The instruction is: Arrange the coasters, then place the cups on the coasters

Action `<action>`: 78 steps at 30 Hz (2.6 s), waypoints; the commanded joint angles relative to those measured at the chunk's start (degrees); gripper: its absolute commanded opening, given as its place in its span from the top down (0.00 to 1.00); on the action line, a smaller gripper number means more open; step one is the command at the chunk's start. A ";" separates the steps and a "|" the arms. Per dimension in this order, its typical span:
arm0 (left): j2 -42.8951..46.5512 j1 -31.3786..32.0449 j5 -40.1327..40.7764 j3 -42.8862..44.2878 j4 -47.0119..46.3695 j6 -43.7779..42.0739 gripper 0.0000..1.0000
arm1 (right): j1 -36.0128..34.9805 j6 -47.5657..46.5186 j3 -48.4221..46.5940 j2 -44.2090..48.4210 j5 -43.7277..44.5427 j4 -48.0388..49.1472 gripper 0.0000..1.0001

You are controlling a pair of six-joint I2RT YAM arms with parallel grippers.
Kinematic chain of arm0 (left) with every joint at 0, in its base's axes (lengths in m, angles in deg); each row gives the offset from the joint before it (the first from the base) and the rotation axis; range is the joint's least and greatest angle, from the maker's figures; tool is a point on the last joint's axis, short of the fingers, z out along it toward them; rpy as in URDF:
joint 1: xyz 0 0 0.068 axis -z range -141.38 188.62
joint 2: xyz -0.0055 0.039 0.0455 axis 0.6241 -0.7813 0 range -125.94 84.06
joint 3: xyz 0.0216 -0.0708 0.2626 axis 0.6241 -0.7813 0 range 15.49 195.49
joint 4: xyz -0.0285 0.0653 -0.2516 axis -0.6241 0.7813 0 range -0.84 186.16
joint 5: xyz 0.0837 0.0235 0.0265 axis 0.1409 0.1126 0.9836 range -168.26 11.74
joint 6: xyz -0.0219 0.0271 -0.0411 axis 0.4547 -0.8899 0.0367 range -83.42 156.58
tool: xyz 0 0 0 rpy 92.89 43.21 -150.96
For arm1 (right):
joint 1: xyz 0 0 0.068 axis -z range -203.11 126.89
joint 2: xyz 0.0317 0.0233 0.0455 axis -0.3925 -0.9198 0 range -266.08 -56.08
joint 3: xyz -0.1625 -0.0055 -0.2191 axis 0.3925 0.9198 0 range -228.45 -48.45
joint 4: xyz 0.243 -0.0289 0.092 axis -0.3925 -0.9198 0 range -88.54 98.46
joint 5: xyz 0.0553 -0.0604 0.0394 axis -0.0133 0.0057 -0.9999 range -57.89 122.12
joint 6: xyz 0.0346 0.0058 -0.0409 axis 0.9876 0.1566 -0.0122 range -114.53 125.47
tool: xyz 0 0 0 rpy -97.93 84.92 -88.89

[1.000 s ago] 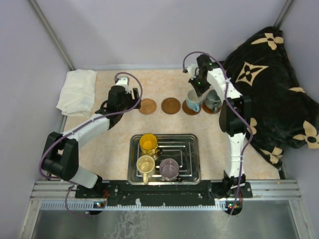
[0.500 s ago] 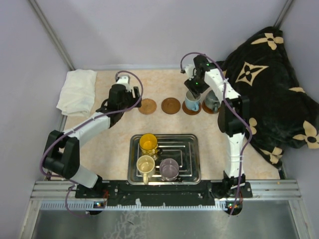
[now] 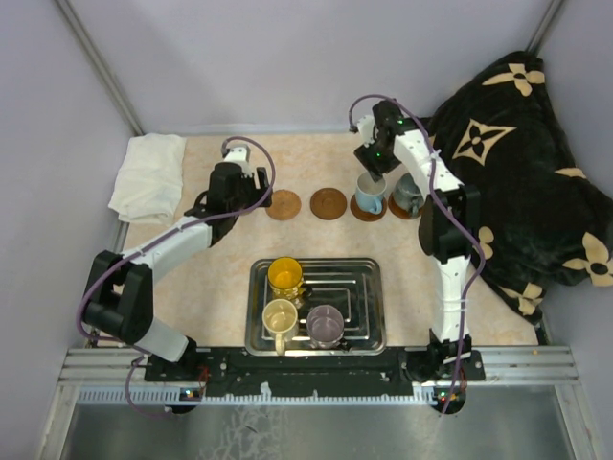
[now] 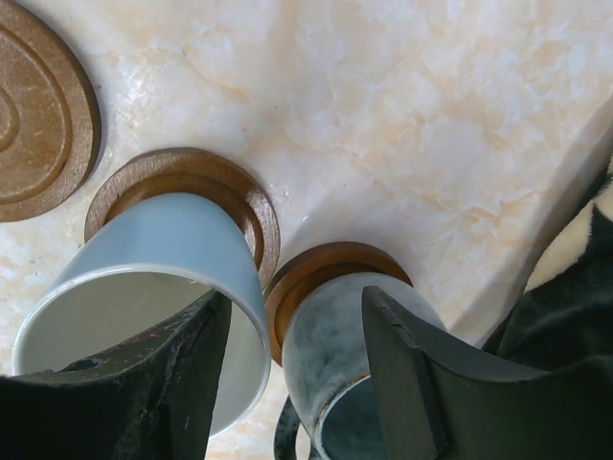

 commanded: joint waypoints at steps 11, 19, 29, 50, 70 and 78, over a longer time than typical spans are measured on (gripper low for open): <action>1.56 0.26 -0.55 -1.19 -1.57 -0.45 0.20 | -1.22 3.18 0.54 7.44 0.78 2.02 0.42; 2.65 0.25 -0.58 -1.58 -1.60 -1.02 0.21 | -2.62 5.28 3.52 14.56 8.55 6.87 0.41; 4.06 0.21 -0.87 -2.55 -2.27 -1.48 0.20 | -3.47 17.87 19.50 27.24 20.76 33.07 1.00; 9.20 0.27 -0.38 -6.28 -0.14 -1.53 0.20 | -21.08 27.39 45.90 49.15 -1.58 13.26 0.92; 9.62 0.23 -1.90 -8.30 1.11 -0.27 0.21 | -36.20 32.90 51.84 46.00 -12.20 7.74 0.56; 11.05 0.28 -2.25 -8.61 1.15 -0.25 0.21 | -37.71 32.74 53.99 45.32 -14.67 6.40 0.54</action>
